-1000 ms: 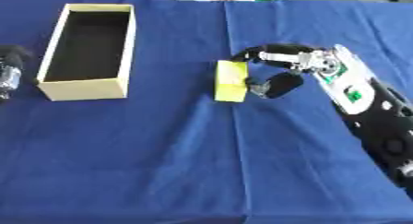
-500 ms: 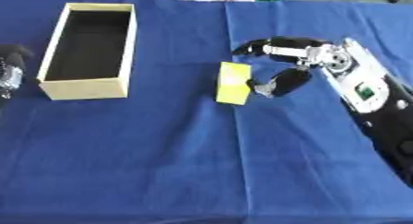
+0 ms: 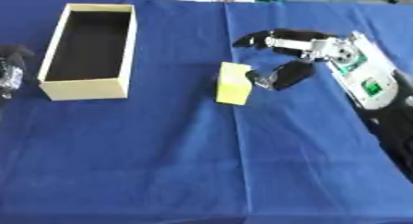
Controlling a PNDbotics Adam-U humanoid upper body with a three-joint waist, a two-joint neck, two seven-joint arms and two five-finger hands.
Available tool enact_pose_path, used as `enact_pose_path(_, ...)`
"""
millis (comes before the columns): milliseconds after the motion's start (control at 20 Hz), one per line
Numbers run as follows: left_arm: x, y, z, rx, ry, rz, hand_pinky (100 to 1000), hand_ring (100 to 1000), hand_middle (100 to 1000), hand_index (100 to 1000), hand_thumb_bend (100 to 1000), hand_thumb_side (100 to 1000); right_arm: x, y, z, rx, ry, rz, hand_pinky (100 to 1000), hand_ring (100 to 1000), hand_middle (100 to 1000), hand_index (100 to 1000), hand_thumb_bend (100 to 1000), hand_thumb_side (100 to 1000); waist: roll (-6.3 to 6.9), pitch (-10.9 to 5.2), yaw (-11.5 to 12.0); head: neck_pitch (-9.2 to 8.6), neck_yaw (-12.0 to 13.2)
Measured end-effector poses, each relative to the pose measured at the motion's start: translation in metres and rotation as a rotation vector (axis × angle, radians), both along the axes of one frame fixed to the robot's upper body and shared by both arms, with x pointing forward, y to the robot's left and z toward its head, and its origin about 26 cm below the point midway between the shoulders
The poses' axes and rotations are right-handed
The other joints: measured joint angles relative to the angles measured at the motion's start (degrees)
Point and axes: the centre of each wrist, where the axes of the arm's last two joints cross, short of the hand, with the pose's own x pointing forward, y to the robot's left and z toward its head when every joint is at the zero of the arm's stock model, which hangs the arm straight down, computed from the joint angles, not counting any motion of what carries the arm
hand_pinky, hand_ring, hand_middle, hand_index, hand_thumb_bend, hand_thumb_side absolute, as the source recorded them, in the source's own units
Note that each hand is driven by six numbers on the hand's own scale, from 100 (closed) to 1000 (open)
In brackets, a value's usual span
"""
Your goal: Pick up objects on the table and place them in the box.
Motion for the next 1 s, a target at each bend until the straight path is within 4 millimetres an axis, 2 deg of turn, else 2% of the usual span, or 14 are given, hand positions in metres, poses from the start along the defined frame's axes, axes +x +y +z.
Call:
enact_pose_path(600,0.0,0.0,0.0,0.0,0.002,0.0,548,824,656,705,100,246,0.004,0.014,-0.017,-0.018,0.048,0.03,949,1000,973,1000,100,490,0.06,0.0,0.2,0.01,-0.2)
enact_pose_path(750,0.0,0.0,0.0,0.001,0.003,0.0,549,824,657,705,100,246,0.005,0.017,-0.022,-0.023,0.058,0.032,946,1000,971,1000,132,422,0.04,0.0,0.2,0.05,-0.3)
enact_pose_path(850,0.0,0.0,0.0,0.001,0.003,-0.001,549,824,657,705,100,246,0.006,0.018,-0.024,-0.026,0.063,0.032,944,1000,970,1000,123,386,0.02,0.0,0.3,0.15,-0.3)
enact_pose_path(1000,0.0,0.0,0.0,0.001,0.003,-0.001,549,824,657,705,100,246,0.007,0.018,-0.028,-0.028,0.064,0.028,945,1000,971,1000,127,410,0.01,0.0,0.3,0.22,-0.3)
